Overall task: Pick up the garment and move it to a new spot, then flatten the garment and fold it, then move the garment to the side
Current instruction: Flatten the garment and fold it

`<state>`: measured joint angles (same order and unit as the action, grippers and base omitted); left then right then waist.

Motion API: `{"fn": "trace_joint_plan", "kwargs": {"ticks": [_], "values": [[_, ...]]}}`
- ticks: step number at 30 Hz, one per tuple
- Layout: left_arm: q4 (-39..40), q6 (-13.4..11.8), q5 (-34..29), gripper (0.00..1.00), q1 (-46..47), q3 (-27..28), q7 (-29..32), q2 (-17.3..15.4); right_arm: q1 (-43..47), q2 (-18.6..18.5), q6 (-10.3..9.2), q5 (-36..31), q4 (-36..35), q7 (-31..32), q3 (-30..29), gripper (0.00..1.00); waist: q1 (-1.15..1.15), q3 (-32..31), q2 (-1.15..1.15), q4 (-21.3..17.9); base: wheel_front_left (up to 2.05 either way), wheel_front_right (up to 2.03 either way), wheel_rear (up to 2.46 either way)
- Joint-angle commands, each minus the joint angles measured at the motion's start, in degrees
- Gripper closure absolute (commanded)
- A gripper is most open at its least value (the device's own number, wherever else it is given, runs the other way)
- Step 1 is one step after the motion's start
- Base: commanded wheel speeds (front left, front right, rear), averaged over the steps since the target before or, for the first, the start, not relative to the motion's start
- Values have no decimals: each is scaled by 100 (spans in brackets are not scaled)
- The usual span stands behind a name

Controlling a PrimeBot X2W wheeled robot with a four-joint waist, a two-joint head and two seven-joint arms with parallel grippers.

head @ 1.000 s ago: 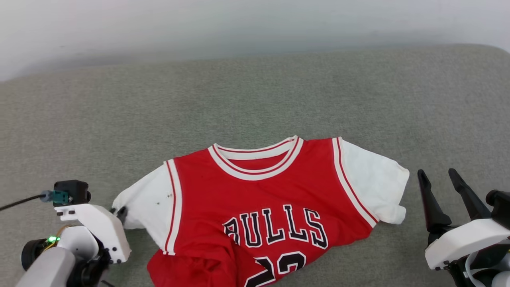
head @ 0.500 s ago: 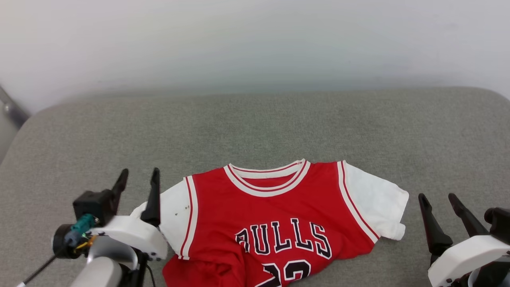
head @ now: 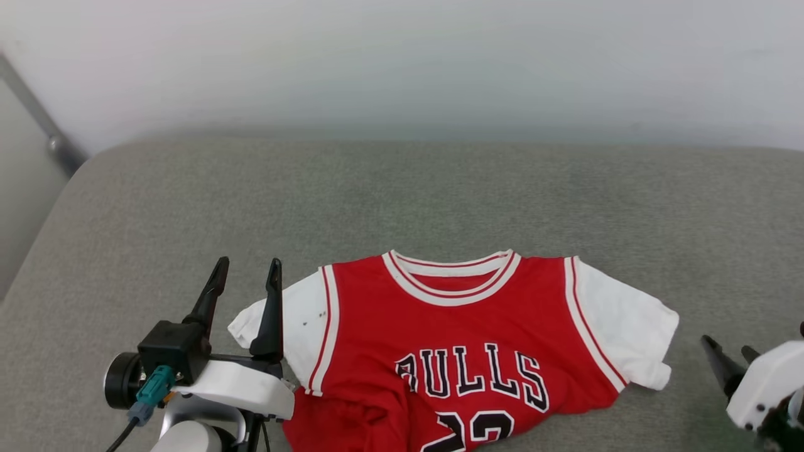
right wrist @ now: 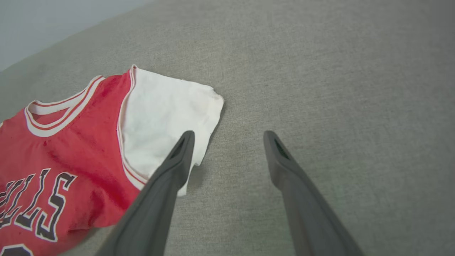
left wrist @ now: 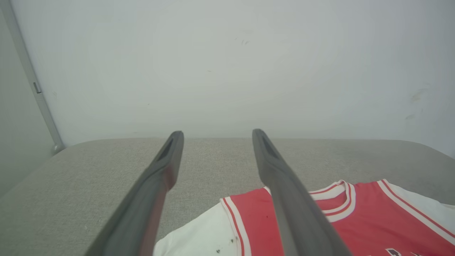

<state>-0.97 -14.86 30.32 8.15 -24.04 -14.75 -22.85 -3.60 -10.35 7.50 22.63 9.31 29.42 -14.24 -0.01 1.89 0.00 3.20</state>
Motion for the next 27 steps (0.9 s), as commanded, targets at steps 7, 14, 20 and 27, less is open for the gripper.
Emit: {"fn": "trace_joint_plan", "kwargs": {"ticks": [7,14,20,27], "values": [[106,134,-169,0,241,-54,-42,207,-1240,-429,-2,218,1216,1326,-62,0,1,623,0,586,0,0,0],[35,270,-254,0,436,14,-54,465,-2037,-739,-2,24,1877,1938,-52,0,1,1086,0,896,0,0,0],[-70,421,-349,0,430,161,-55,624,-1978,-503,-2,-113,2460,2462,-62,0,1,1257,0,959,0,0,0],[-286,589,-332,0,354,363,-51,644,-1918,-382,-2,-37,2472,2568,62,100,1,1172,0,825,0,0,0]]}}
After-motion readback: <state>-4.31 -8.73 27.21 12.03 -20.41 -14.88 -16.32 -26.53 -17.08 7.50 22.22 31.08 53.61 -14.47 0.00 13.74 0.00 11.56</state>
